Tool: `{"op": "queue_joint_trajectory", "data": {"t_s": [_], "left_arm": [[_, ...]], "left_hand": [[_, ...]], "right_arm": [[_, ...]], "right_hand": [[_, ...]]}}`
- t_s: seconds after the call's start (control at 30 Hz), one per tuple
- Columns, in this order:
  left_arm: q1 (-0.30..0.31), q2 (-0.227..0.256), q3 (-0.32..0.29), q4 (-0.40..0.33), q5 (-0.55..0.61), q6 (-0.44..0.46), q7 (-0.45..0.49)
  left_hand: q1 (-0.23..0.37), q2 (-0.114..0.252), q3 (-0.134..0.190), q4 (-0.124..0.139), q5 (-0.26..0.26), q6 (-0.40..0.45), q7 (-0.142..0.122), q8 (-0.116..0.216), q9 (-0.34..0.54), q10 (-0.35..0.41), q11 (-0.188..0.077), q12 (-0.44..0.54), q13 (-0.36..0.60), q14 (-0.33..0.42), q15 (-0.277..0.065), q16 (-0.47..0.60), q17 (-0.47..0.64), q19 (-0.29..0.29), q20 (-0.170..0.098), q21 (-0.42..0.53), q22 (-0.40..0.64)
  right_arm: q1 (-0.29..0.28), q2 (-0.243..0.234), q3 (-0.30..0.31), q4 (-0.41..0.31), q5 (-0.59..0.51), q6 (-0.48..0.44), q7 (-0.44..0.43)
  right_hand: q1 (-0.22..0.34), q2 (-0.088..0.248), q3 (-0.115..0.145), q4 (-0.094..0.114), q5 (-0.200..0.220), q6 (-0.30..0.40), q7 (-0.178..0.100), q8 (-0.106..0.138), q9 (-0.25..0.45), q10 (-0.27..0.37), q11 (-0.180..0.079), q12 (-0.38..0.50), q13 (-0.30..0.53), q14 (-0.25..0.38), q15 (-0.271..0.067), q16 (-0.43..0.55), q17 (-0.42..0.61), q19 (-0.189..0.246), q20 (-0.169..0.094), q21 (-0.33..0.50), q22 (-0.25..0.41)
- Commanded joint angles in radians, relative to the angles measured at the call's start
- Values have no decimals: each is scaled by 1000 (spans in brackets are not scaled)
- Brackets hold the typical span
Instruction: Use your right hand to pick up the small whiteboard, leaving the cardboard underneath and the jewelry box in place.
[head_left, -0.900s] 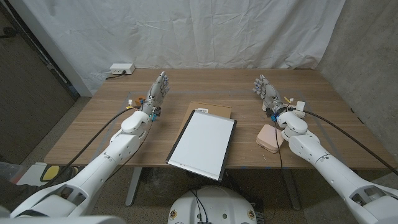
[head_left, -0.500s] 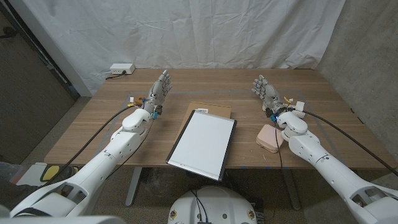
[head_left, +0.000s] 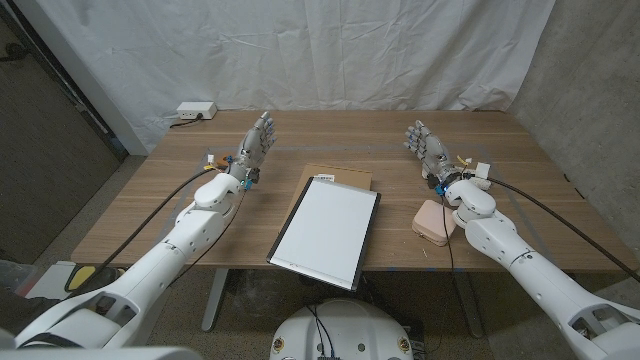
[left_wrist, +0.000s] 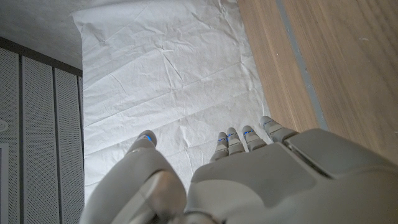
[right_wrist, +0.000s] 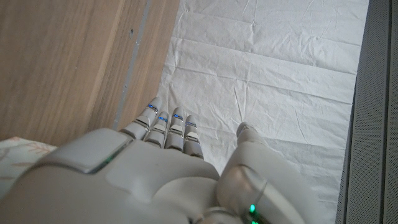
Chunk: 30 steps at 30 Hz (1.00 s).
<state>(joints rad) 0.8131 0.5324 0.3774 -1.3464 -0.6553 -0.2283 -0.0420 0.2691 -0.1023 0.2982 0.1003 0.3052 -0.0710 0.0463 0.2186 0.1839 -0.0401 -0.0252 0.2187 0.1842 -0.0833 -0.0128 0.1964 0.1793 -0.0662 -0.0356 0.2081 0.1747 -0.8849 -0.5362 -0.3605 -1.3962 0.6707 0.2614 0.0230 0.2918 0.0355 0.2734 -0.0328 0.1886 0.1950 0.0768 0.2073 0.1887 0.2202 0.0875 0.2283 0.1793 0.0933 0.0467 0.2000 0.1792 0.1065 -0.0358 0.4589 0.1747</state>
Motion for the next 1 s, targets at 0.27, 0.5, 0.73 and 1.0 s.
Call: {"op": "queue_joint_trajectory", "data": {"t_s": [0.27, 0.5, 0.73, 1.0], "left_arm": [[-1, 12, 5, -15, 1, 13, -15], [-4, 15, 10, -10, 12, 12, -13], [-16, 14, 12, 8, 15, 2, -29], [-45, 7, 21, 55, 11, 1, -67]], "left_hand": [[19, 11, 6, -9, 9, 15, 1, 2, 3, 10, 3, 8, 4, 9, 1, 3, 3, 10, -42, 2, 4], [30, 18, 9, -14, 10, 28, 0, 4, 3, 23, 0, 10, 5, 20, 0, 4, 2, 17, -34, 3, 4], [36, 22, 11, -17, 10, 34, 1, 5, 3, 25, -2, 9, 5, 23, -1, 3, 2, 18, -33, 2, 4], [41, 24, 12, -20, 10, 34, -1, 3, 3, 25, -1, 7, 5, 23, -1, 1, 2, 16, -30, 1, 4]], "right_arm": [[-58, -39, 33, -94, 17, -9, -28], [-86, -63, 48, -127, 11, -13, -49], [-105, -78, 57, -161, -11, -15, -85], [-122, -102, 57, -205, -68, -29, -138]], "right_hand": [[20, 11, 6, -14, 0, 10, -3, 4, 2, 23, -2, 7, 4, 30, 0, 9, 3, 22, -14, -4, 3], [20, 17, 7, -15, -4, 13, -4, 2, 3, 41, -4, 11, 5, 62, -5, 18, 6, 49, -11, -1, 4], [21, 18, 8, -17, -5, 15, -6, 2, 3, 43, -6, 11, 5, 65, -2, 17, 7, 50, -10, -3, 5], [22, 22, 9, -18, -6, 16, -7, 1, 3, 43, -3, 10, 5, 65, 0, 15, 8, 48, -7, -7, 5]]}}
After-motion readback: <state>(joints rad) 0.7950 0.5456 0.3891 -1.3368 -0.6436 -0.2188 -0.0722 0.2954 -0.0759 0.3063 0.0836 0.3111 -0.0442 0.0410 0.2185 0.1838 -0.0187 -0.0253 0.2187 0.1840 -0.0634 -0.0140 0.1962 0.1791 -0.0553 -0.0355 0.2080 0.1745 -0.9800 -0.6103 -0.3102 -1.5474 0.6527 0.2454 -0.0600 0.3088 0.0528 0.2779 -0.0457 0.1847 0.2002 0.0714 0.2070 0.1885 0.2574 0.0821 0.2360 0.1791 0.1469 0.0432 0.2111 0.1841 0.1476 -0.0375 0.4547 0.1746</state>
